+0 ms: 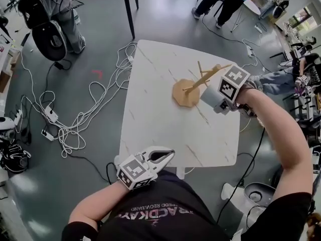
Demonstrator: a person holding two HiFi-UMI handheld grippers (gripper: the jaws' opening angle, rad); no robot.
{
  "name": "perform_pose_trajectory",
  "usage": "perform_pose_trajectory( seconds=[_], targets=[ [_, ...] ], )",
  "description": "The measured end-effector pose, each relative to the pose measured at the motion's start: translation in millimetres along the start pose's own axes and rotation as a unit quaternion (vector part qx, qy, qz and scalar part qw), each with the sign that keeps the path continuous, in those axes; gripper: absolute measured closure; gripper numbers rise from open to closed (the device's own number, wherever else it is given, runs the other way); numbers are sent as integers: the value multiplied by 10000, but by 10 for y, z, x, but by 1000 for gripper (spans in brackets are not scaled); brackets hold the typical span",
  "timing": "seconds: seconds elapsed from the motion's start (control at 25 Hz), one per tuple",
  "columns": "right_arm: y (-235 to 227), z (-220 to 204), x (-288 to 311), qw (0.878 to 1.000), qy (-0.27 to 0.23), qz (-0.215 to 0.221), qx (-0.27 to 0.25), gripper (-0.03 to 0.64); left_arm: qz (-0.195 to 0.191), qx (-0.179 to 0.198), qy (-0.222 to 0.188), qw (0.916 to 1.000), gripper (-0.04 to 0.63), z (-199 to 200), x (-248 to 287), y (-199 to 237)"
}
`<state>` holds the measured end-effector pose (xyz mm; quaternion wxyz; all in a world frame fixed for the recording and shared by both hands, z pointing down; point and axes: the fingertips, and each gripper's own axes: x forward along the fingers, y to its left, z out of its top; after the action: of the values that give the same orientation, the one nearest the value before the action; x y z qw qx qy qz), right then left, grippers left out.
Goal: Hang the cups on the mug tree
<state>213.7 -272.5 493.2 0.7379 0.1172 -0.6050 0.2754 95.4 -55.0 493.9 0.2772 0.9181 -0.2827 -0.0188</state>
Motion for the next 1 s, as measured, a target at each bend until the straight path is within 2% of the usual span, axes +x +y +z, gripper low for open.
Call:
perform_pose_trajectory(
  seconds=[0.48, 1.0],
  targets=[
    [33, 101, -49, 9970, 272, -691, 198, 307, -388, 78, -35, 9992, 601, 75, -118, -27],
    [88, 232, 5, 9887, 361, -1309, 639, 307, -770, 217, 238, 9965, 601, 96, -384, -111]
  ],
)
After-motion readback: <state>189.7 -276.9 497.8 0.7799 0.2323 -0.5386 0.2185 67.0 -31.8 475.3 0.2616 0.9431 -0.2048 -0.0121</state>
